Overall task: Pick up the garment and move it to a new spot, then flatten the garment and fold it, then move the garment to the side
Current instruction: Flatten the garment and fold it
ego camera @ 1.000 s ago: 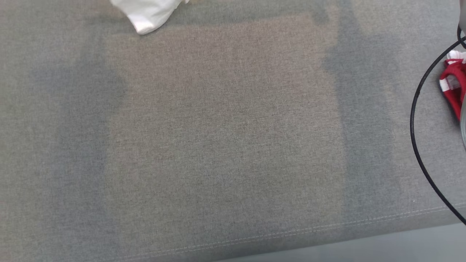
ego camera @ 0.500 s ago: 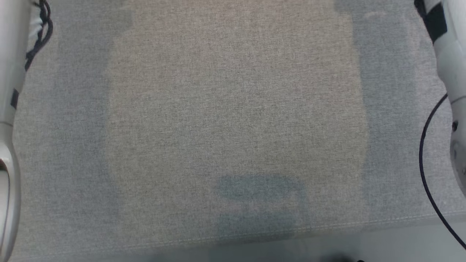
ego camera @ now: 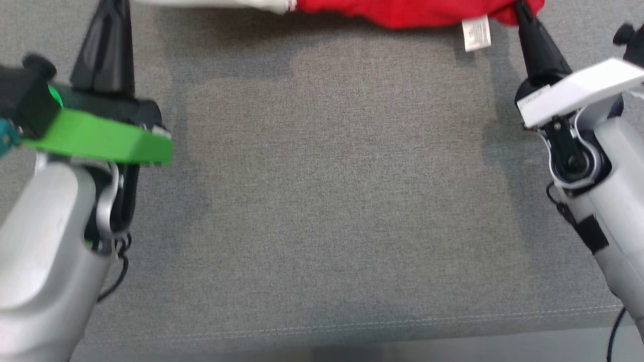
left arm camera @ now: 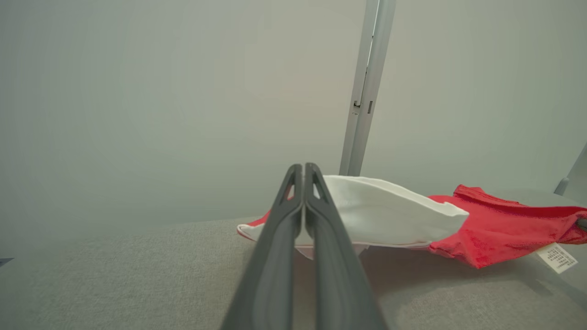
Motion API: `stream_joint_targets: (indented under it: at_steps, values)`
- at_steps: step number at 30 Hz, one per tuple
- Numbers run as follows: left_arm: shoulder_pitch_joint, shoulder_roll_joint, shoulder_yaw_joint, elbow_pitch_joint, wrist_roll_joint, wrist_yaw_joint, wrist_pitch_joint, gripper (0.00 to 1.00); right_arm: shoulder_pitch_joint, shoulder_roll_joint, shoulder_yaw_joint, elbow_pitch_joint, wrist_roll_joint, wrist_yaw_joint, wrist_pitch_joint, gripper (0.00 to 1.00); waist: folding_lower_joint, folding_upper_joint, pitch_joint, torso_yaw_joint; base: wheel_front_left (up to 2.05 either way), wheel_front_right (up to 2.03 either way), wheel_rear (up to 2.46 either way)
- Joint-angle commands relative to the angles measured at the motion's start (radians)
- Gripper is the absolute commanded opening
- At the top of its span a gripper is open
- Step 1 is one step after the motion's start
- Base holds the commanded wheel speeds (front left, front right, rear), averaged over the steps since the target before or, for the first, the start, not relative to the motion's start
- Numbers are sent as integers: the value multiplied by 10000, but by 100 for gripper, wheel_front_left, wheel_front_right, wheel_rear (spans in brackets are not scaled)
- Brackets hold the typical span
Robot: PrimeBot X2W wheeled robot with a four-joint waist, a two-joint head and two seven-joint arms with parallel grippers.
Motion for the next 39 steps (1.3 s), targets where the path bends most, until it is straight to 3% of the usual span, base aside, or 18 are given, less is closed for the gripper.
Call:
stream_joint_targets:
  at_steps: [1, 9, 15, 21, 31, 35, 39]
  values:
    - [677, 289, 37, -650, 71, 298, 72, 0, 513, -150, 59, -274, 157, 3, -78, 0, 1, 0, -670, -78, 0, 0, 0]
    - [4759, 1568, -30, -4448, -1, 2286, 1110, 0, 3536, -622, 222, -1460, 757, 3, -284, 0, 1, 0, -1905, -205, 0, 0, 0]
    - [6925, 1984, -304, -5979, -438, 3082, 1748, 0, 5622, -729, -60, -2017, 994, 3, -289, 0, 1, 0, -2559, -24, 0, 0, 0]
    - [8468, 2226, -821, -6781, -1000, 3480, 2394, 0, 7672, -808, -660, -2409, 809, 3, -62, 0, 1, 0, -3302, 270, 0, 0, 0]
    - [9767, 2726, -1189, -7219, -1679, 3636, 3131, 0, 10180, -387, -2029, -3279, 190, 3, 1012, 0, 1, 0, -3943, 364, 0, 0, 0]
    - [9902, 2968, -1096, -7313, -1753, 3675, 3269, 0, 10818, 15, -2831, -3753, -338, 3, 1768, 0, 1, 0, -3903, 223, 0, 0, 0]
    - [9497, 3000, -956, -7250, -1844, 3429, 3266, 0, 10690, 683, -3645, -4290, -892, 3, 2403, 0, 1, 0, -3751, 17, 0, 0, 0]
